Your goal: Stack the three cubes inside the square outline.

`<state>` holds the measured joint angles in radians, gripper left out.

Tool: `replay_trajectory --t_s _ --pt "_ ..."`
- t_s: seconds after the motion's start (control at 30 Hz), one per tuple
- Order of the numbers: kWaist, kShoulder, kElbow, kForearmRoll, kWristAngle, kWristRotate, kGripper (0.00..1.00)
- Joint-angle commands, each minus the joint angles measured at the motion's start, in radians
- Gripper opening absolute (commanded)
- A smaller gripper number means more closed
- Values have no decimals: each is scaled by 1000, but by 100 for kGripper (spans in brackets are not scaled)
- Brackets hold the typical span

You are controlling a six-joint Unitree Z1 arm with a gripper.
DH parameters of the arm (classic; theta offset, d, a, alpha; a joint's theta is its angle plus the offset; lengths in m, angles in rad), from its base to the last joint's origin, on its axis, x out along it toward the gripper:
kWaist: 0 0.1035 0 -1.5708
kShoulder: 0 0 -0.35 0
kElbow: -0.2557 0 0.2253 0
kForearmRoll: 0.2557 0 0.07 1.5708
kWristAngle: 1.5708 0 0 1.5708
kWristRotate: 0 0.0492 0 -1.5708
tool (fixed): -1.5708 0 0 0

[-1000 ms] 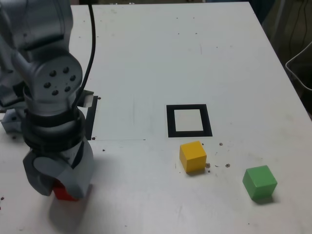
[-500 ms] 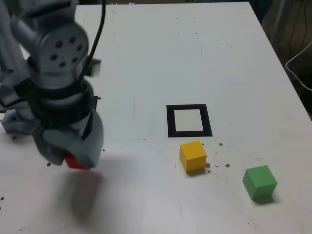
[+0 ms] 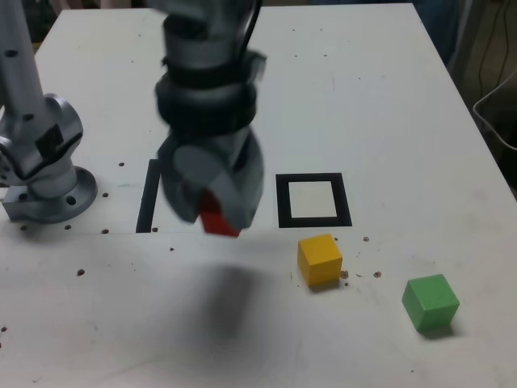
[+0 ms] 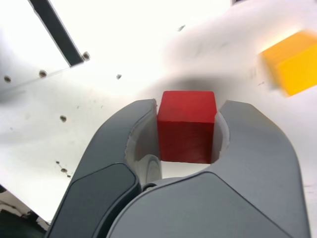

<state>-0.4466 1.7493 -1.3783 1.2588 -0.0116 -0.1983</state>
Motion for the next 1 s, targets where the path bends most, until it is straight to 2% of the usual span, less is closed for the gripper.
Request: replay_trajectory --t_s 0.0,0.37,0.73,0.97 --pt "44 15 -35 19 6 29 8" --pt "233 118 -114 14 31 100 8" --pt "331 215 -130 -24 54 142 8" --pt "335 236 -111 -74 27 141 9"
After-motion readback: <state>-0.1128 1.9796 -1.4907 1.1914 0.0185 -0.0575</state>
